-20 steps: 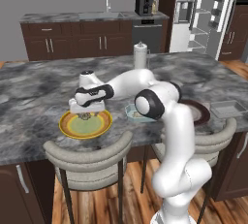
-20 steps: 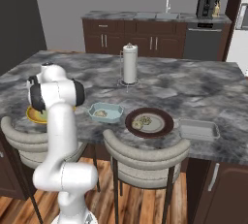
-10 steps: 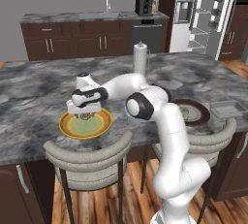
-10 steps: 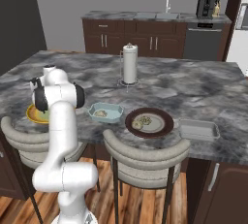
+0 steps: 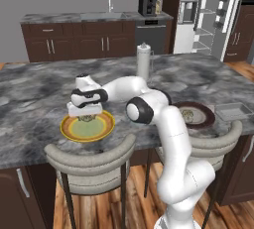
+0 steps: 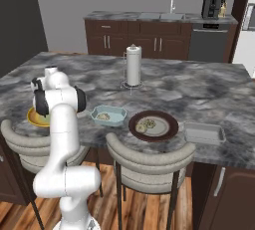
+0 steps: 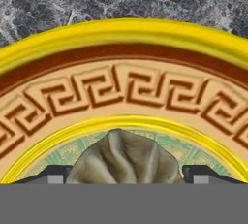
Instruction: Place two dumplings into each of the tupperware containers and then place the containers in the fridge.
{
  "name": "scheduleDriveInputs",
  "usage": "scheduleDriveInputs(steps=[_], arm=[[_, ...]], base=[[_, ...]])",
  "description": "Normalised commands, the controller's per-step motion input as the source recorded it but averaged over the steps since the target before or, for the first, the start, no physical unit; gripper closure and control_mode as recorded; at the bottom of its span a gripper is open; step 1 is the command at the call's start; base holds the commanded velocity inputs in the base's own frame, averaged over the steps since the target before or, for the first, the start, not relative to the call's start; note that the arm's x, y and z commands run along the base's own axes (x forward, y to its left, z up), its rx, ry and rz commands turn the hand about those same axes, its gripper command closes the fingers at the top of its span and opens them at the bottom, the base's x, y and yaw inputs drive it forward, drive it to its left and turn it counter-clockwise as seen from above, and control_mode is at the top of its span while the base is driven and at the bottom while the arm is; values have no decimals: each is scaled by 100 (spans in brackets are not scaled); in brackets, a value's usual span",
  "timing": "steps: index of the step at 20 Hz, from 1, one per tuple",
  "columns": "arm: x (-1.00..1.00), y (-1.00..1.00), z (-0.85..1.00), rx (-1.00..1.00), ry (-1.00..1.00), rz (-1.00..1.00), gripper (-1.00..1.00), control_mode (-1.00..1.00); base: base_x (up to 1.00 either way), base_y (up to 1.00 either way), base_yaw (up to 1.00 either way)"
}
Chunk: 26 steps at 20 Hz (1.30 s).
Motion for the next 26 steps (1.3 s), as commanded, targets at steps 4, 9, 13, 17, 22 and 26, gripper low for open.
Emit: scheduleDriveInputs(steps=[4,9,13,17,22,26], arm=[[0,-10,14,0,0,0,100,-100],[-20,-63,60,0,-3,3,100,-100],[-52,-92,23,0,-3,3,100,-100],[-49,-100,-1,0,0,0,100,-100],[-36,-100,0,11,1,0,100,-100],[-7,-100,0,8,2,0,100,-100]], base=[[0,0,0],[0,0,0],[0,0,0],[0,0,0],[0,0,0],[0,0,0]])
